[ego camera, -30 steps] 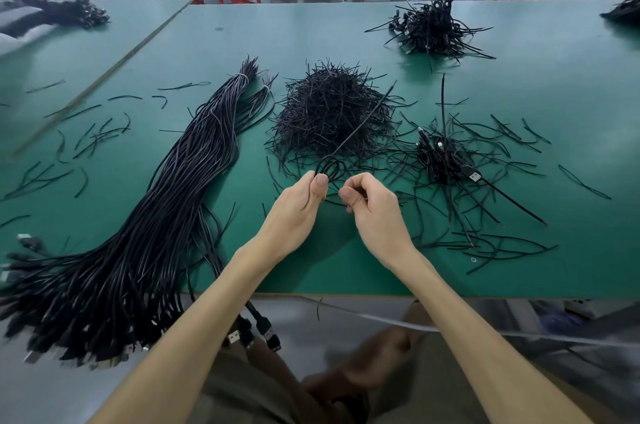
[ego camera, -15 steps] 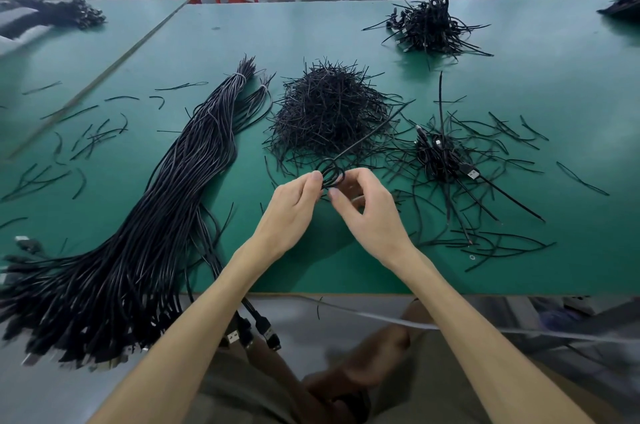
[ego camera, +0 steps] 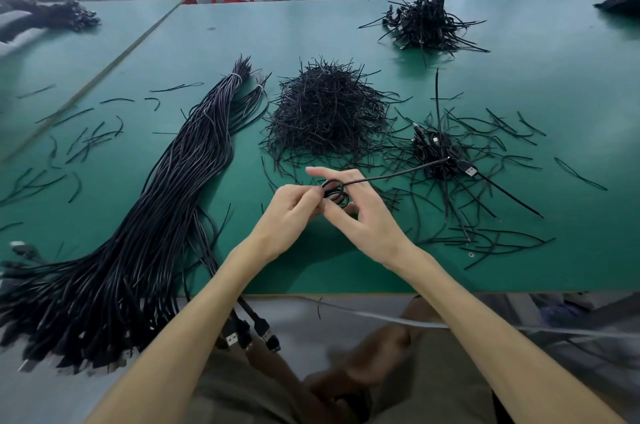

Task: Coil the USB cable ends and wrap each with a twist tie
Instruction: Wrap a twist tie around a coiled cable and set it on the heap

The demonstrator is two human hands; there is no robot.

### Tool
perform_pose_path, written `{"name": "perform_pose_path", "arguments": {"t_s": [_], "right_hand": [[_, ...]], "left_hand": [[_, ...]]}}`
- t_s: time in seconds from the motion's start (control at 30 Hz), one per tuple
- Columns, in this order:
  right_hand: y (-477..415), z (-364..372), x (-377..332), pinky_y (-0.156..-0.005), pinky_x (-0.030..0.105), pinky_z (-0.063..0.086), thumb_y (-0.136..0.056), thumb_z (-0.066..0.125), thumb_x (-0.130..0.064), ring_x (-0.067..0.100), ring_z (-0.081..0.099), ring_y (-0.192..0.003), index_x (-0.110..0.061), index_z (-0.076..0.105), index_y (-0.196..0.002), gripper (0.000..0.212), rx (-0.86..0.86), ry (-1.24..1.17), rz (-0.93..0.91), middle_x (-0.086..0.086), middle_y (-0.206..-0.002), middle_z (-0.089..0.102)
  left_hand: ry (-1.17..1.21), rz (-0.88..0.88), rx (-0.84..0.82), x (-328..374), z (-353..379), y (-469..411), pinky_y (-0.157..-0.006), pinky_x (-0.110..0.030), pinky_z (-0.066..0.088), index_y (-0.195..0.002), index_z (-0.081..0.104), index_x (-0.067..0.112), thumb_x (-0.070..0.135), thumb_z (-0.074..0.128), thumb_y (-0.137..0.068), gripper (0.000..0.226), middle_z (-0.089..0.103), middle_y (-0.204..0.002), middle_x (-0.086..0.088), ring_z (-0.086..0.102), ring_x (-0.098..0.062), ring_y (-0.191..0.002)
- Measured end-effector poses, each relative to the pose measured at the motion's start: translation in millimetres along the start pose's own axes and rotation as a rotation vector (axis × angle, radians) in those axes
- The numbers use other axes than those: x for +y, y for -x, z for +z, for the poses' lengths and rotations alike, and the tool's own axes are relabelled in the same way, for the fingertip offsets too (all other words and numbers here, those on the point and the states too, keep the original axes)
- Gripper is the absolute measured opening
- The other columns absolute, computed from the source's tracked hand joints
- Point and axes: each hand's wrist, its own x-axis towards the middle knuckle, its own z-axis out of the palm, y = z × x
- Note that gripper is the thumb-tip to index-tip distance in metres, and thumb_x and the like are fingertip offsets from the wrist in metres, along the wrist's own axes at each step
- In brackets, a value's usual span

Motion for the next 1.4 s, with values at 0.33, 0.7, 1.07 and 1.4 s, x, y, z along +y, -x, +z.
{"name": "perform_pose_path", "arguments": {"t_s": [0.33,0.7,1.07,1.4], "right_hand": [[-1,4,4,-0.080,0.036,0.054,-0.092,0.070,-0.028,0.013,0.049,-0.118,-0.016,0.068,-0.116,0.027,0.083,0.103,-0.010,0.001,-0.117,0.051],[2,11,0,-0.073,0.019,0.051,-0.092,0.074,-0.022,0.011,0.061,-0.092,-0.012,0.066,-0.113,0.025,0.124,0.181,-0.088,-0.005,-0.110,0.050],[6,13,-5,-0.088,0.028,0.048,-0.094,0.063,-0.048,0.008,0.054,-0.103,-0.015,0.049,-0.128,0.049,0.015,0.330,0.033,-0.007,-0.120,0.049],[8,18,-16,-0.067,0.041,0.054,-0.097,0.056,-0.047,0.027,0.065,-0.084,-0.006,0.053,-0.124,0.049,0.039,0.560,-0.019,0.003,-0.112,0.059]], "left_hand": [[0.075,-0.017,0.042,2,0,-1,-0.047,-0.010,0.033,-0.085,0.075,0.035,0.029,0.034,-0.110,0.049,0.051,-0.049,0.016,0.042,0.000,-0.044],[0.117,-0.136,0.102,6,-6,1,-0.043,-0.018,0.024,-0.051,0.042,0.029,0.027,0.031,-0.112,0.062,0.033,-0.049,0.009,0.023,-0.008,-0.043],[-0.018,-0.074,0.106,-1,-6,1,-0.045,-0.018,0.026,-0.057,0.041,0.017,0.033,0.040,-0.105,0.051,0.035,-0.047,0.013,0.027,-0.007,-0.044],[-0.055,-0.017,0.143,-6,-4,-1,-0.044,-0.019,0.025,-0.047,0.033,0.022,0.040,0.046,-0.098,0.055,0.032,-0.044,0.011,0.027,-0.010,-0.043]]}}
